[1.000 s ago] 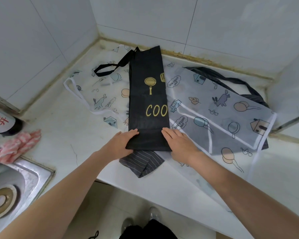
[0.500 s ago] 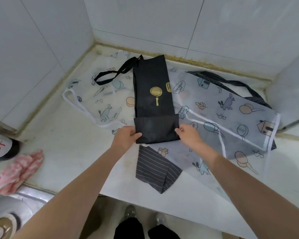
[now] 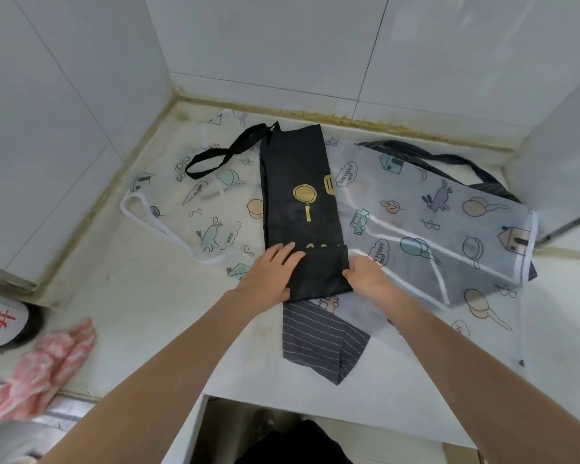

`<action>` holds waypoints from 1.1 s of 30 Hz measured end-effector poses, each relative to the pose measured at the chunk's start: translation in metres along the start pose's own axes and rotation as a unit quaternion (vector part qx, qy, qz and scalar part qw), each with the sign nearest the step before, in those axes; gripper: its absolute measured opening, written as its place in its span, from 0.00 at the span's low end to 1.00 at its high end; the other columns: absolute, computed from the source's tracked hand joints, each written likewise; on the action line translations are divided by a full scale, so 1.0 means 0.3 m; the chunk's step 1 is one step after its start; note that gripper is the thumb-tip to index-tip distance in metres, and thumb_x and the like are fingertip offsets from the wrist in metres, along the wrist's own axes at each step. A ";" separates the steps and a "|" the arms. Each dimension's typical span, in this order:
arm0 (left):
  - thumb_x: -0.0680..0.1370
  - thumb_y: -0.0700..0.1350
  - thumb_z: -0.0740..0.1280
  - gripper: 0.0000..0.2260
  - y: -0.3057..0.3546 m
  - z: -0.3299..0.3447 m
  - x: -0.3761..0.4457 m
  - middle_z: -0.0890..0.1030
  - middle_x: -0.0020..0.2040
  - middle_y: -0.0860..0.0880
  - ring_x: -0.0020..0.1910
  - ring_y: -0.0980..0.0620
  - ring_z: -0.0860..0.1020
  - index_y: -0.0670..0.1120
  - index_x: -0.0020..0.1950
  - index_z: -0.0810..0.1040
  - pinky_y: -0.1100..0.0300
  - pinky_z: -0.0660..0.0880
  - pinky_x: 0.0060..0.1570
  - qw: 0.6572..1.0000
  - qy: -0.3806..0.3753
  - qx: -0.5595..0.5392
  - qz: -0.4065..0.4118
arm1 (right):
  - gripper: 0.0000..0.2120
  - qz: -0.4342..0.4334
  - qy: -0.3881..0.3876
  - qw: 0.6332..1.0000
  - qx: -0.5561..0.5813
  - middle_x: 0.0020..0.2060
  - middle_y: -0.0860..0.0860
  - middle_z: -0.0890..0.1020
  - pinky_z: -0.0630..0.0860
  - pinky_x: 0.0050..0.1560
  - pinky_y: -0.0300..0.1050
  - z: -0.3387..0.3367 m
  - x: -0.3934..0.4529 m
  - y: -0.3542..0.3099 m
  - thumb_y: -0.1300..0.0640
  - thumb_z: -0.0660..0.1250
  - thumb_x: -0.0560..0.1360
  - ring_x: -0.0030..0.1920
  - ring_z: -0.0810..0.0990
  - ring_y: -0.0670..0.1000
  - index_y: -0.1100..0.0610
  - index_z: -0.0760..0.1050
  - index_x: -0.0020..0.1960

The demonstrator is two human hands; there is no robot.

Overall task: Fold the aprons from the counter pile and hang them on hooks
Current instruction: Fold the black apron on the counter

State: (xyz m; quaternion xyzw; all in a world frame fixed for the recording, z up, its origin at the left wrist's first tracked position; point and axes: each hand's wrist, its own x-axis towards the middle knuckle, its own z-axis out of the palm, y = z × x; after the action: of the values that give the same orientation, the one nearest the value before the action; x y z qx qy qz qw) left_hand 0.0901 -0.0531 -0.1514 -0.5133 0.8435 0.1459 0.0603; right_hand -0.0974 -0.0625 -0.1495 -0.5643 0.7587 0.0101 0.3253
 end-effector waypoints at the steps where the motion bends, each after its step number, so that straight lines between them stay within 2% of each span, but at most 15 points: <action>1: 0.78 0.46 0.64 0.32 0.005 0.002 0.015 0.50 0.78 0.47 0.76 0.45 0.50 0.47 0.77 0.49 0.55 0.53 0.73 0.999 -0.043 0.014 0.002 | 0.06 -0.010 0.000 1.000 0.006 0.49 0.59 0.73 0.70 0.50 0.47 0.004 0.001 0.006 0.61 0.59 0.80 0.52 0.74 0.58 0.63 0.69 0.55; 4: 0.79 0.48 0.63 0.33 0.000 -0.002 0.041 0.48 0.78 0.46 0.76 0.44 0.50 0.47 0.78 0.48 0.53 0.53 0.73 0.994 -0.103 0.035 0.005 | 0.20 -0.068 0.037 0.995 -0.068 0.57 0.60 0.73 0.73 0.54 0.49 0.006 -0.028 -0.004 0.65 0.62 0.77 0.57 0.75 0.59 0.62 0.61 0.67; 5: 0.79 0.49 0.63 0.33 -0.004 -0.007 0.046 0.49 0.78 0.46 0.76 0.44 0.50 0.48 0.78 0.48 0.53 0.54 0.73 0.993 -0.108 0.035 0.011 | 0.28 -0.123 0.078 0.978 -0.147 0.62 0.60 0.70 0.73 0.57 0.49 0.006 -0.039 -0.002 0.66 0.64 0.75 0.59 0.73 0.59 0.60 0.56 0.72; 7: 0.79 0.49 0.62 0.32 -0.020 -0.015 0.046 0.49 0.78 0.47 0.76 0.46 0.50 0.48 0.78 0.49 0.55 0.53 0.73 0.994 -0.110 0.007 0.022 | 0.39 -0.267 0.108 0.908 -0.304 0.73 0.57 0.57 0.67 0.67 0.52 0.012 -0.052 0.024 0.68 0.65 0.73 0.68 0.64 0.60 0.55 0.48 0.76; 9: 0.79 0.45 0.62 0.31 -0.045 -0.015 0.035 0.49 0.78 0.49 0.76 0.49 0.49 0.49 0.78 0.50 0.57 0.53 0.72 0.991 -0.116 -0.068 0.021 | 0.40 -0.309 0.070 0.875 -0.367 0.77 0.52 0.45 0.51 0.74 0.55 0.016 -0.044 0.075 0.69 0.61 0.75 0.75 0.51 0.59 0.54 0.41 0.78; 12: 0.77 0.38 0.64 0.31 -0.094 -0.009 0.013 0.56 0.77 0.51 0.73 0.50 0.60 0.50 0.77 0.54 0.60 0.65 0.67 0.974 -0.108 -0.200 -0.020 | 0.41 -0.300 0.037 0.879 -0.369 0.76 0.48 0.38 0.40 0.74 0.54 0.007 -0.022 0.123 0.70 0.59 0.76 0.77 0.41 0.55 0.52 0.36 0.77; 14: 0.76 0.35 0.65 0.32 -0.132 -0.005 0.004 0.64 0.73 0.50 0.63 0.51 0.72 0.51 0.76 0.56 0.65 0.72 0.57 0.967 -0.112 -0.227 -0.036 | 0.42 -0.298 0.022 0.887 -0.353 0.76 0.46 0.39 0.38 0.74 0.52 0.005 -0.005 0.127 0.69 0.60 0.76 0.76 0.38 0.53 0.50 0.37 0.77; 16: 0.75 0.35 0.65 0.31 -0.156 -0.006 0.012 0.70 0.69 0.49 0.51 0.52 0.76 0.52 0.74 0.58 0.67 0.73 0.47 0.969 -0.107 -0.219 -0.040 | 0.40 -0.301 0.014 0.890 -0.342 0.77 0.44 0.41 0.35 0.71 0.48 -0.001 0.014 0.126 0.67 0.60 0.76 0.76 0.38 0.51 0.49 0.39 0.77; 18: 0.76 0.35 0.65 0.29 -0.166 -0.011 0.024 0.72 0.66 0.49 0.54 0.50 0.76 0.52 0.73 0.62 0.64 0.73 0.51 0.970 -0.092 -0.222 -0.044 | 0.37 -0.307 -0.002 0.903 -0.301 0.77 0.43 0.46 0.37 0.71 0.43 -0.011 0.033 0.129 0.64 0.60 0.77 0.76 0.40 0.48 0.49 0.42 0.77; 22: 0.76 0.33 0.66 0.23 -0.174 0.003 0.042 0.73 0.64 0.47 0.62 0.46 0.73 0.49 0.69 0.69 0.56 0.73 0.62 0.944 -0.073 -0.314 -0.079 | 0.36 -0.320 -0.045 0.924 -0.203 0.74 0.43 0.58 0.53 0.72 0.39 -0.060 0.074 0.135 0.59 0.66 0.75 0.75 0.54 0.47 0.48 0.52 0.76; 24: 0.76 0.32 0.65 0.22 -0.173 0.005 0.042 0.73 0.60 0.47 0.60 0.46 0.74 0.47 0.67 0.71 0.57 0.74 0.60 0.927 -0.055 -0.358 -0.098 | 0.38 -0.312 -0.074 0.929 -0.184 0.74 0.44 0.60 0.59 0.70 0.40 -0.090 0.089 0.135 0.58 0.69 0.73 0.73 0.59 0.47 0.49 0.53 0.76; 26: 0.76 0.32 0.66 0.20 -0.174 0.003 0.041 0.75 0.60 0.46 0.55 0.50 0.75 0.46 0.66 0.73 0.66 0.74 0.55 0.929 -0.027 -0.357 -0.094 | 0.39 -0.306 -0.090 0.927 -0.197 0.73 0.45 0.60 0.61 0.69 0.40 -0.112 0.093 0.127 0.56 0.71 0.72 0.72 0.61 0.47 0.50 0.53 0.76; 28: 0.77 0.33 0.65 0.18 -0.183 -0.001 0.041 0.77 0.61 0.45 0.54 0.49 0.77 0.46 0.65 0.74 0.65 0.75 0.53 0.922 -0.005 -0.375 -0.095 | 0.37 -0.298 -0.099 0.933 -0.174 0.71 0.46 0.65 0.62 0.67 0.39 -0.121 0.097 0.113 0.56 0.72 0.71 0.69 0.64 0.48 0.51 0.57 0.75; 30: 0.79 0.36 0.62 0.15 -0.181 -0.014 0.049 0.78 0.61 0.45 0.56 0.46 0.78 0.47 0.65 0.75 0.56 0.76 0.55 0.922 -0.001 -0.369 -0.117 | 0.29 -0.244 -0.131 0.960 -0.036 0.61 0.44 0.73 0.65 0.65 0.42 -0.137 0.103 0.101 0.53 0.72 0.71 0.64 0.71 0.48 0.50 0.66 0.70; 33: 0.80 0.37 0.60 0.16 -0.162 -0.041 0.056 0.78 0.61 0.46 0.60 0.47 0.75 0.44 0.68 0.71 0.58 0.70 0.58 0.888 -0.004 -0.418 -0.193 | 0.16 -0.167 -0.129 0.968 0.133 0.51 0.47 0.80 0.72 0.63 0.49 -0.149 0.140 0.070 0.53 0.69 0.75 0.56 0.79 0.51 0.54 0.75 0.61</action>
State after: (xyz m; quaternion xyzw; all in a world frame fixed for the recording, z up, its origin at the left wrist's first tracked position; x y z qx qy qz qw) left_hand 0.1258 -0.0920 -0.1529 -0.6430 0.5888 0.4724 -0.1291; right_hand -0.1435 -0.1077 -0.1430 -0.6286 0.6001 -0.0726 0.4893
